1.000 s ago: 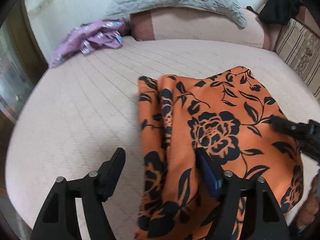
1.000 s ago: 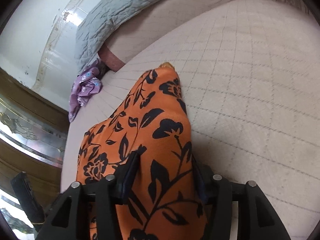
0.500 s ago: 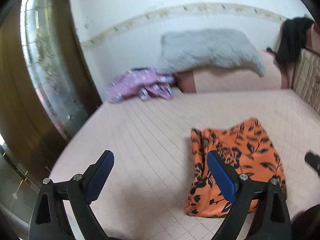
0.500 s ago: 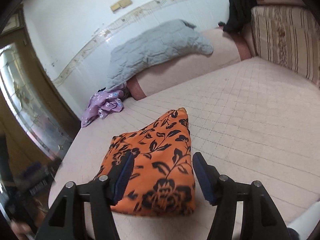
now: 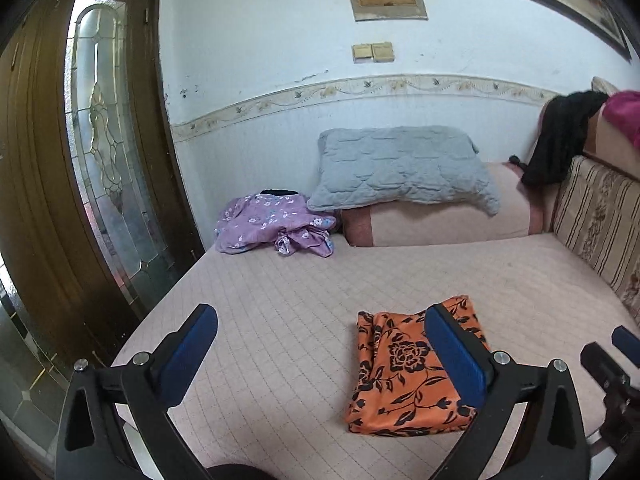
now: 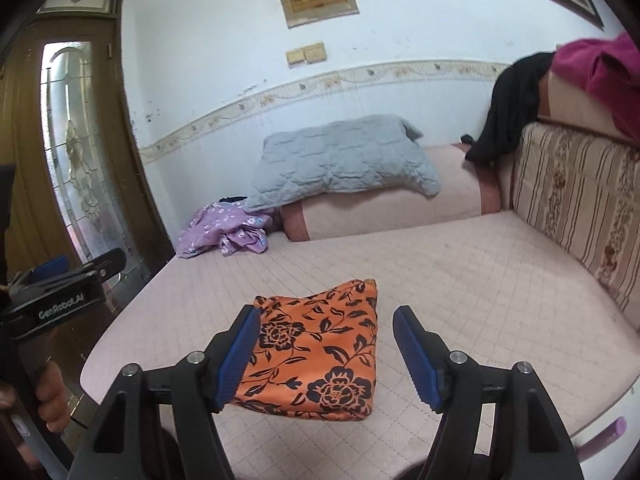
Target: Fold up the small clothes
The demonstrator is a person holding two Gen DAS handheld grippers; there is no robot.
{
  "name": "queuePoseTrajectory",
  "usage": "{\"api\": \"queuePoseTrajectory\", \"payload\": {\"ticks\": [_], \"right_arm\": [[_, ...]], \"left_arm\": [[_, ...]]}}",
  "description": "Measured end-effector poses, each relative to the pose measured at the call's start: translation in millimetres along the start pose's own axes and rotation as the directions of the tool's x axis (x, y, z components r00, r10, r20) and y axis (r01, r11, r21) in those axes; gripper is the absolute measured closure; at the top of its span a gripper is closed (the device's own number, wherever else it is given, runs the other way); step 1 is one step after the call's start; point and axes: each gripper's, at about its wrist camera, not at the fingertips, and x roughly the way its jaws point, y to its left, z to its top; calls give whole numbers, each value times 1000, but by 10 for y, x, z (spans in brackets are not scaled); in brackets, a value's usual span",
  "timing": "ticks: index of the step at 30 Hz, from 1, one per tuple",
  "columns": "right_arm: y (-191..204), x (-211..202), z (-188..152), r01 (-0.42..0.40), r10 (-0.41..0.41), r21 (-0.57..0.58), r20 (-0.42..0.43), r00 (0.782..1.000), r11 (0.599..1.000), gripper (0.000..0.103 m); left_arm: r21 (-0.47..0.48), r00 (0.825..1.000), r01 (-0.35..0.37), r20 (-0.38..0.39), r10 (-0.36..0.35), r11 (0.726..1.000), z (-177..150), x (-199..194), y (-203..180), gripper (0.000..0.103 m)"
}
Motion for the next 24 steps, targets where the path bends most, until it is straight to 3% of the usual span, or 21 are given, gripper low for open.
{"api": "queuePoseTrajectory", "payload": {"ticks": [9,24], "right_arm": [[206,-331,121,-7,11,-68,54,999,998,28],[303,-292,146,-8,12,-82,42,999,997,27]], "left_arm": [[-24,995,-81,52,82,996,95,-235,134,0],[-36,995,-77,54,79,996,117,-275,202,0]]}}
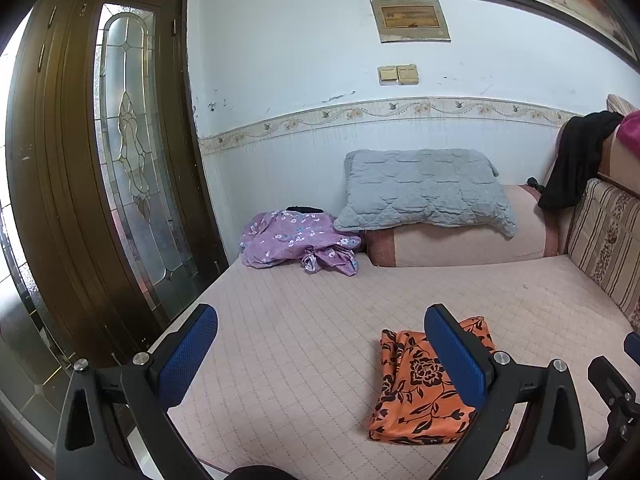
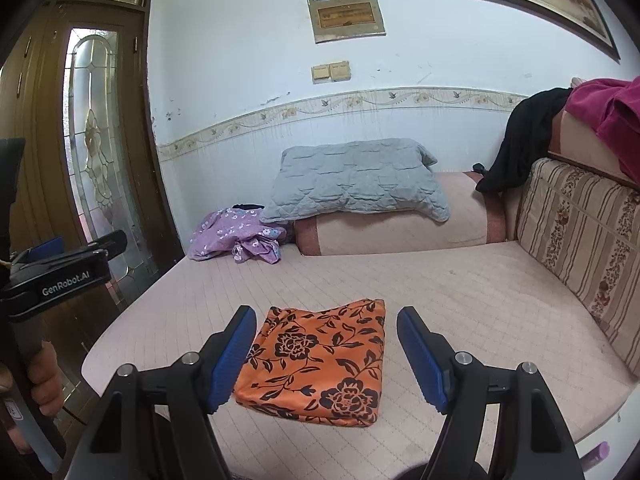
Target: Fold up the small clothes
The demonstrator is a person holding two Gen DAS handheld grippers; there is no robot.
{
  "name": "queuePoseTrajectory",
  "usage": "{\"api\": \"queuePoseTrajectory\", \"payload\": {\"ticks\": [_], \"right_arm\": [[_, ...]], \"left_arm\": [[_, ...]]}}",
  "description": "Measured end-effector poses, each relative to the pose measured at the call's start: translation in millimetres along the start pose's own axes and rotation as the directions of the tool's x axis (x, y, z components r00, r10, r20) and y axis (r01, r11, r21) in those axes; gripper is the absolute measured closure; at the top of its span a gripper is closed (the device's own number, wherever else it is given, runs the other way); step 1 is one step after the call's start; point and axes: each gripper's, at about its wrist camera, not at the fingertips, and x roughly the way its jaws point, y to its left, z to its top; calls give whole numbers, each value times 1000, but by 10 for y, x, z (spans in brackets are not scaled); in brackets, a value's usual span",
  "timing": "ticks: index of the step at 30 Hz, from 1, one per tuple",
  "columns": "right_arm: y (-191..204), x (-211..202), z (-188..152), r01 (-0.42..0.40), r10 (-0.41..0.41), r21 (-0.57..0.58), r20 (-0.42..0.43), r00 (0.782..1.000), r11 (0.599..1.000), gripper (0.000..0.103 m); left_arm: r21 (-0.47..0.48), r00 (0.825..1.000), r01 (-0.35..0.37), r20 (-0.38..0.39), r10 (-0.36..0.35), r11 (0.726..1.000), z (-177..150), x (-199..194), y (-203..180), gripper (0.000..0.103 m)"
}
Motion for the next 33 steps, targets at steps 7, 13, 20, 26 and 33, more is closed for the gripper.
{"api": "queuePoseTrajectory", "payload": {"ticks": [7,13,20,26,33], "right_arm": [[171,-99,59,-4,6,-45,24,1000,999,27],[308,-69,76,9,-8,-79,9,1000,997,27],[414,-57,158,6,-4,-91,16,1000,996,27],[572,13,210,-4,5,-119,12,1000,993,27],[694,121,266,-17,17,-138,3,1000,990,27]], "left_arm": [[-11,1000,-9,17,9,1000,10,-59,81,0],[-30,1000,-10,20,10,1000,28,-89,192,0],[-67,999,-23,34,25,997,71,-130,365,0],[-88,999,-36,37,39,995,108,-107,476,0],[-113,998,-57,20,59,992,124,13,578,0]]}}
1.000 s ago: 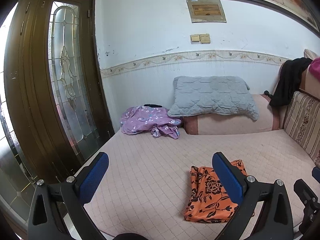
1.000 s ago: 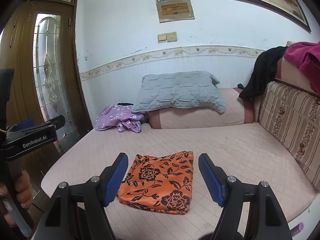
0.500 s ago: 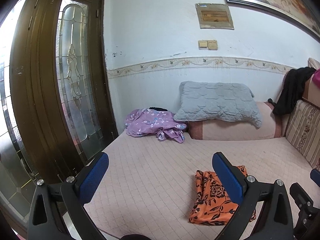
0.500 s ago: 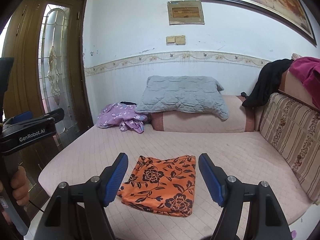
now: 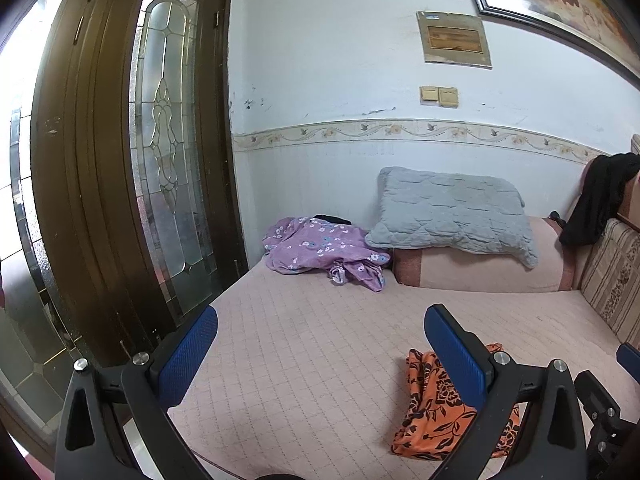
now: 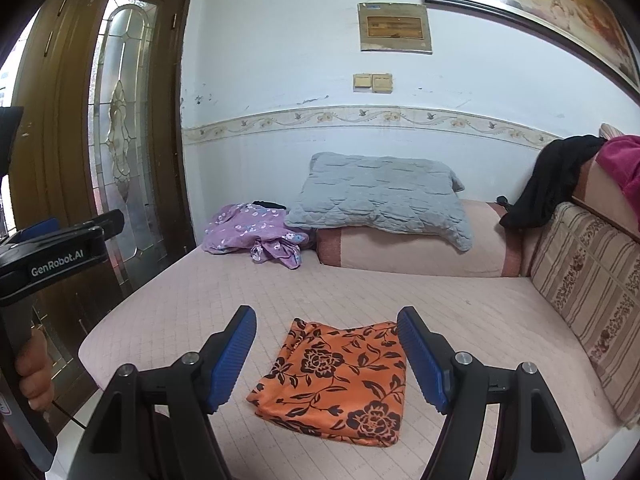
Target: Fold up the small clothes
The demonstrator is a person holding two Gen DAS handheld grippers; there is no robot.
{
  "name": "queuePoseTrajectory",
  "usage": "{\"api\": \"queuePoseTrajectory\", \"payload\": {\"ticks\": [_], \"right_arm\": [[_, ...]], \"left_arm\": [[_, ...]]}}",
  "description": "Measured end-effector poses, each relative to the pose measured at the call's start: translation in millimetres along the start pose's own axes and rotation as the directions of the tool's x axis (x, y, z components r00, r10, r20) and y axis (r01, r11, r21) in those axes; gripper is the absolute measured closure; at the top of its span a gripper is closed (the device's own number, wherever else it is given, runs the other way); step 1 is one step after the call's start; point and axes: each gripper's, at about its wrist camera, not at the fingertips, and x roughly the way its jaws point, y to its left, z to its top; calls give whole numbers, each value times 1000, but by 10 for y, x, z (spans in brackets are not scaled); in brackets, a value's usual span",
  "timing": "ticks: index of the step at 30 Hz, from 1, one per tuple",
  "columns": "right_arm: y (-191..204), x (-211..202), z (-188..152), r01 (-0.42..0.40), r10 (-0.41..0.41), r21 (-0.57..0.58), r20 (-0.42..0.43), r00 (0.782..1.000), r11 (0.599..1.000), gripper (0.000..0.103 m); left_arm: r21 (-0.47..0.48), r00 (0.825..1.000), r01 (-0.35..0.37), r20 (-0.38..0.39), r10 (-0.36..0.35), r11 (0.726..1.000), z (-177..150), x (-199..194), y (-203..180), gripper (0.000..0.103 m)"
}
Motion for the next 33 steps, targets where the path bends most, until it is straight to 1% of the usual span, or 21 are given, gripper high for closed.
{"api": "queuePoseTrajectory", "payload": {"ticks": [8,14,17,21,27,33], "right_arm": [[76,159,105,-11,10,-10,-14,1000,1000,27],[109,316,138,4,-5,-9,-59,998,1000,27],[44,350,105,10,-9,15,-74,997,1000,27],[-72,385,35,11,-7,41,-96,995,999,27],[-190,449,15,35,-32,28,-104,994,999,27],[-318,609,74,57,-54,29,-113,992,998,27]], "left_arm": [[-13,999,-38,-20,37,999,17,190,102,0],[-14,999,-43,-30,43,999,18,263,116,0],[-8,999,-35,-40,34,999,3,300,78,0],[7,998,-5,-60,5,1000,-23,344,-24,0],[25,998,17,-60,-15,1000,-7,406,-167,0],[24,996,32,-79,-30,999,19,615,-267,0]]}}
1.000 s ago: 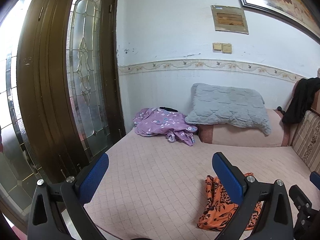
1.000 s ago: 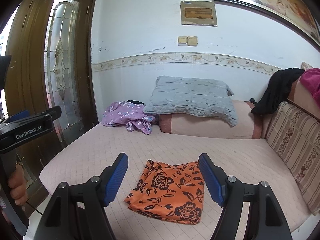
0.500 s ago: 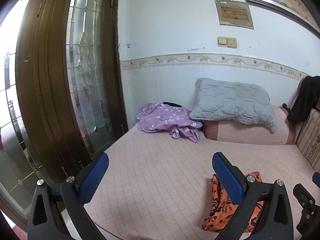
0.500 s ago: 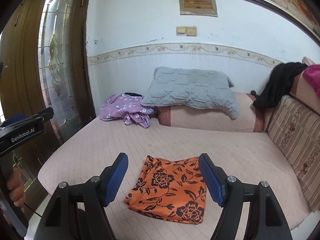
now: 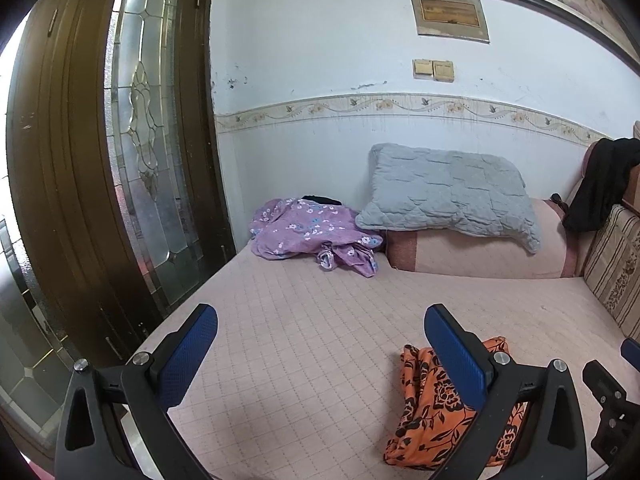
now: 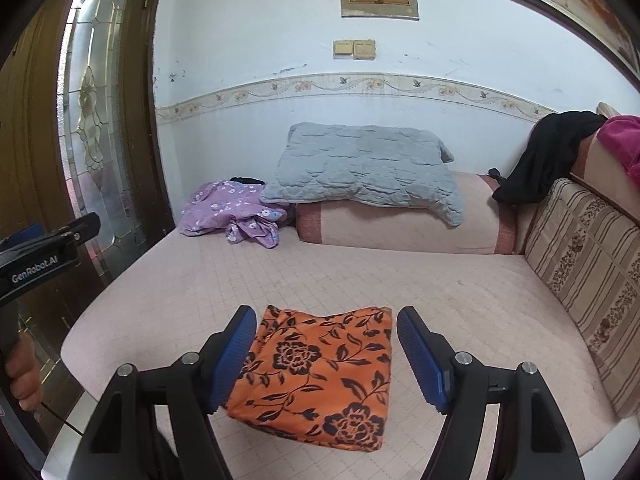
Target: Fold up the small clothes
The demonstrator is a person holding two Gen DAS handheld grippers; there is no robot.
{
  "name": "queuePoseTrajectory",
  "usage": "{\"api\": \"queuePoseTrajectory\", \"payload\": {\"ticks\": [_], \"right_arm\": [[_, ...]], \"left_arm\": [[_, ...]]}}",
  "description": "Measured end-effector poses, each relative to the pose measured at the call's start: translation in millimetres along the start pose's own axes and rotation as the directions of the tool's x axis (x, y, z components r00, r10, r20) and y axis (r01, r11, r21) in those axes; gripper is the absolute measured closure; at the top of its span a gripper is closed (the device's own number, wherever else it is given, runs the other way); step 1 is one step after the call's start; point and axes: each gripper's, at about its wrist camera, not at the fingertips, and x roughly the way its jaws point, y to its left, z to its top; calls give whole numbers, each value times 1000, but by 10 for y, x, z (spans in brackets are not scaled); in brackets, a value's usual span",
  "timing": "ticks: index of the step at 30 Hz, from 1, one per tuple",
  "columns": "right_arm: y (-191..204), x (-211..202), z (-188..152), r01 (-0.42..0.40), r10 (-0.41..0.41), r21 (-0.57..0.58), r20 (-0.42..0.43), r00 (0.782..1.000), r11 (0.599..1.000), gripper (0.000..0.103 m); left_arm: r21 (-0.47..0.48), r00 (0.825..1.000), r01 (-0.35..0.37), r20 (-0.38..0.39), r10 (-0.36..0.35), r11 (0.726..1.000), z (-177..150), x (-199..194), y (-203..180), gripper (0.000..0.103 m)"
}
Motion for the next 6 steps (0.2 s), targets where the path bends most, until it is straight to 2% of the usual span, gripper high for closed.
{"api": "queuePoseTrajectory", "payload": {"ticks": [6], "right_arm": [[-255,490,28,6,-5,17,-43,999,1000,27]], "left_arm": [[-9,999,7,-38,-7,1000,2,452,-84,0]]}}
